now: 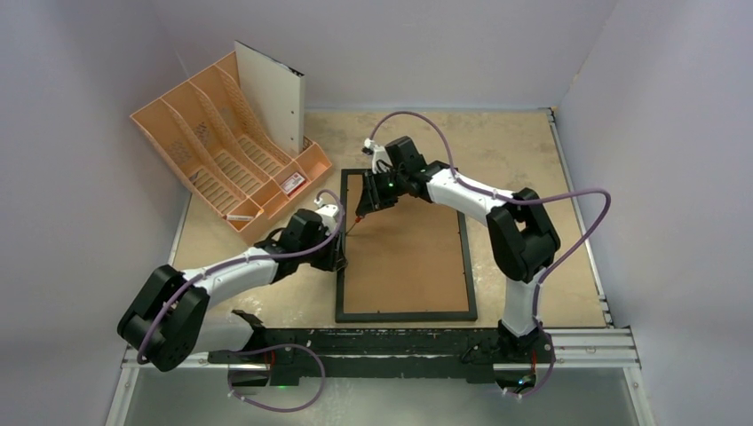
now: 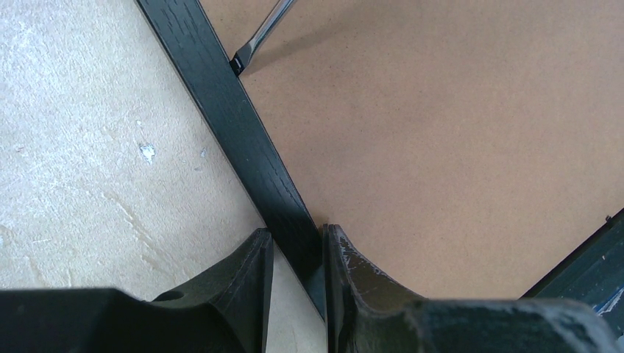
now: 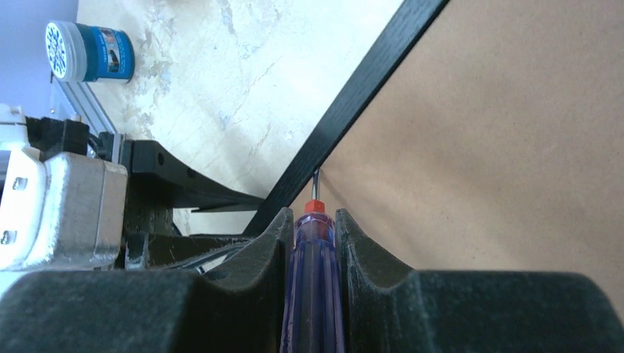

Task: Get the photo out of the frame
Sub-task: Release the photo frame item from the photo frame.

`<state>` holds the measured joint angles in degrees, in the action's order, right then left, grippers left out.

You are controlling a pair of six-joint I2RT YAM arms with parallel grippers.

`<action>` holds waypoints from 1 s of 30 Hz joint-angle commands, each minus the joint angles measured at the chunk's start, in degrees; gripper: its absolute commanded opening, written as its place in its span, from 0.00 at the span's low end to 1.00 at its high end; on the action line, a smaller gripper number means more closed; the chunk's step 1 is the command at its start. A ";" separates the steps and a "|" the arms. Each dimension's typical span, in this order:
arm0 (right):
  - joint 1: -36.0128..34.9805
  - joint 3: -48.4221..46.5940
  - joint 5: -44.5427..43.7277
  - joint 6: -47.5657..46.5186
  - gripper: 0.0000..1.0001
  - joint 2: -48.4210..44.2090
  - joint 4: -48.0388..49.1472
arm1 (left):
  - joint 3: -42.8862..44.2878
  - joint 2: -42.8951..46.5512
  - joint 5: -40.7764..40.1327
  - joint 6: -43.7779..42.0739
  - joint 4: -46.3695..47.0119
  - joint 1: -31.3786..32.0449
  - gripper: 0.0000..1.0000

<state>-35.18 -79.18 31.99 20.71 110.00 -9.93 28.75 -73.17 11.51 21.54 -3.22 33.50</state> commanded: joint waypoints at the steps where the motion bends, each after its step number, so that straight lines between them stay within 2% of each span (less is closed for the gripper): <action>1: -4.11 -4.07 -0.81 -0.03 0.00 1.21 -0.96 | -2.71 0.44 3.08 -1.21 4.60 0.96 0.07; 19: -10.96 -10.83 -13.23 3.81 0.00 1.82 -4.83 | -5.52 3.48 1.33 0.16 6.04 0.95 0.08; 30: -11.60 -11.56 -18.17 5.27 0.00 -0.97 -8.48 | -5.91 4.41 0.42 -0.17 5.22 1.00 0.08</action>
<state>-44.58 -88.82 11.84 21.71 111.26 -18.50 23.66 -69.23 10.66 23.00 2.50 33.52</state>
